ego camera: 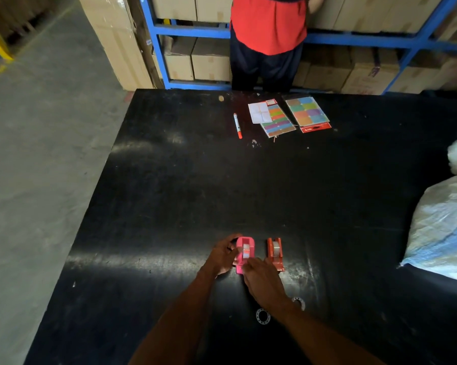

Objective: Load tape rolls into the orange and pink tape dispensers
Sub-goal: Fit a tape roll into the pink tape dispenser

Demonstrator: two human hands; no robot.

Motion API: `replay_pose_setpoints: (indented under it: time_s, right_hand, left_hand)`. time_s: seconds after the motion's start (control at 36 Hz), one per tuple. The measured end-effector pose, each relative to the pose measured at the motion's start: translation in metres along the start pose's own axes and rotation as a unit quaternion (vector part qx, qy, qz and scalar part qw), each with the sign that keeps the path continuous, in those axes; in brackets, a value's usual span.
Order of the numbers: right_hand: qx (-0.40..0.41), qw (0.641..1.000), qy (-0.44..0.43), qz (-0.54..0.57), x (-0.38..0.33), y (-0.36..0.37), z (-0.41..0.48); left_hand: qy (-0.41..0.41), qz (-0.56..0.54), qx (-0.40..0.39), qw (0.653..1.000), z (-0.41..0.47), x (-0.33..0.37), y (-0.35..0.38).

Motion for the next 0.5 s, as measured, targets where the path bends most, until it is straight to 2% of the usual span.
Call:
replay_pose_setpoints:
  time_s: [0.19, 0.33, 0.5]
  right_hand:
    - [0.016, 1.0, 0.006, 0.001, -0.0031, 0.0041, -0.0034]
    - [-0.011, 0.999, 0.037, -0.016, -0.0038, 0.0067, -0.0025]
    - [-0.008, 0.998, 0.052, -0.015, -0.0076, 0.0111, -0.0086]
  left_hand:
    - [-0.005, 0.012, -0.004, 1.0, 0.0028, -0.0035, 0.0]
    - [-0.014, 0.017, 0.011, 1.0, 0.005, -0.0085, -0.0004]
    - [-0.03, 0.071, -0.004, 0.997, 0.0053, -0.008, 0.0003]
Point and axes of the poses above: each hand's wrist, its own z-axis towards the middle knuckle, its own y-axis out of the palm, x = y × z, the point moved 4 cm from there along z, towards the middle knuckle, and after that the axes turned 12 degrees about -x, right-handed, at the moved point
